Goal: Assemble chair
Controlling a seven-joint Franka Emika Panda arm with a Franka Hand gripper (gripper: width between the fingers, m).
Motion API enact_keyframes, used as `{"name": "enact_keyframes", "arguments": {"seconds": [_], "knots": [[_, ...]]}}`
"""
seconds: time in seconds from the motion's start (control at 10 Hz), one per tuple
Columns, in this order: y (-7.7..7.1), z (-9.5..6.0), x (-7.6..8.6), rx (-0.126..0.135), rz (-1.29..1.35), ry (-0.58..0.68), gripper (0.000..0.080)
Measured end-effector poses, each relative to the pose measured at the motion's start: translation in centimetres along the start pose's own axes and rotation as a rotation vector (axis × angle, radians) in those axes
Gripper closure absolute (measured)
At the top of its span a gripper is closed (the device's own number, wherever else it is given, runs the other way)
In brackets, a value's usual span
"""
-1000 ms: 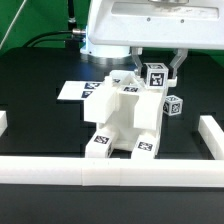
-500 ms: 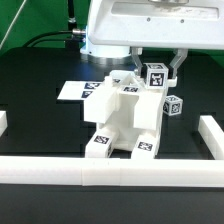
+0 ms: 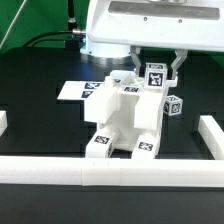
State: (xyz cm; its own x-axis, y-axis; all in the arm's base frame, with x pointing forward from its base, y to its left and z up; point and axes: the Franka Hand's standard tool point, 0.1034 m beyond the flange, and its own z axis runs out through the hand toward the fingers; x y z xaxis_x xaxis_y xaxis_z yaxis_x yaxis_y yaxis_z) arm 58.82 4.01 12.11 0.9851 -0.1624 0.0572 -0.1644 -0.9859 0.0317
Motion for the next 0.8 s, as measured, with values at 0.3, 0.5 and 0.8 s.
{"name": "enact_keyframes", "arguments": {"seconds": [0.3,0.5,0.8], "knots": [[0.01,0.0,0.0,0.001,0.175,0.0,0.0515],[-0.03,0.02,-0.01,0.004,0.341,-0.002,0.0515],[-0.11,0.03,-0.03,0.011,0.529,-0.005,0.0515]]}}
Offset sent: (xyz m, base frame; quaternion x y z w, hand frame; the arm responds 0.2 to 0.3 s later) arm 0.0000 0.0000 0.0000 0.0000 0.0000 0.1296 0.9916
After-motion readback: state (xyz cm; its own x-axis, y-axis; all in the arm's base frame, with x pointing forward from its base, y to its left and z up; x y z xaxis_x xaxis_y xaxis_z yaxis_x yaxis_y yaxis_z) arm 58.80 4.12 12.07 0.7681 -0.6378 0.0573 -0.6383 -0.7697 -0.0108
